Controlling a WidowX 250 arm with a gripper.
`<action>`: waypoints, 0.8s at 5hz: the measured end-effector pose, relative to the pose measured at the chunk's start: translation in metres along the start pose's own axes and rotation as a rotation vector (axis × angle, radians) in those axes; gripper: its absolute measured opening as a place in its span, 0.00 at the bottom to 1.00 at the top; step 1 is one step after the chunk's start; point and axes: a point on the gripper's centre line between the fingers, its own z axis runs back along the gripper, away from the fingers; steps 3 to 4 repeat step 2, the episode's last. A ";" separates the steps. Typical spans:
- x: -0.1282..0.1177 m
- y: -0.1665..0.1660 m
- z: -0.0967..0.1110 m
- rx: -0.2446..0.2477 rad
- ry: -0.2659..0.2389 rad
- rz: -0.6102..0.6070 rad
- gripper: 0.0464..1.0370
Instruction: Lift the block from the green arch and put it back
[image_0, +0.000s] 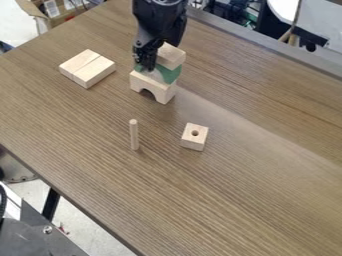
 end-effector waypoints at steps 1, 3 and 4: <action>-0.002 -0.001 0.002 0.005 0.019 0.007 0.96; 0.003 -0.005 0.021 -0.025 0.031 0.011 0.96; 0.003 -0.005 0.021 -0.025 0.031 0.011 0.96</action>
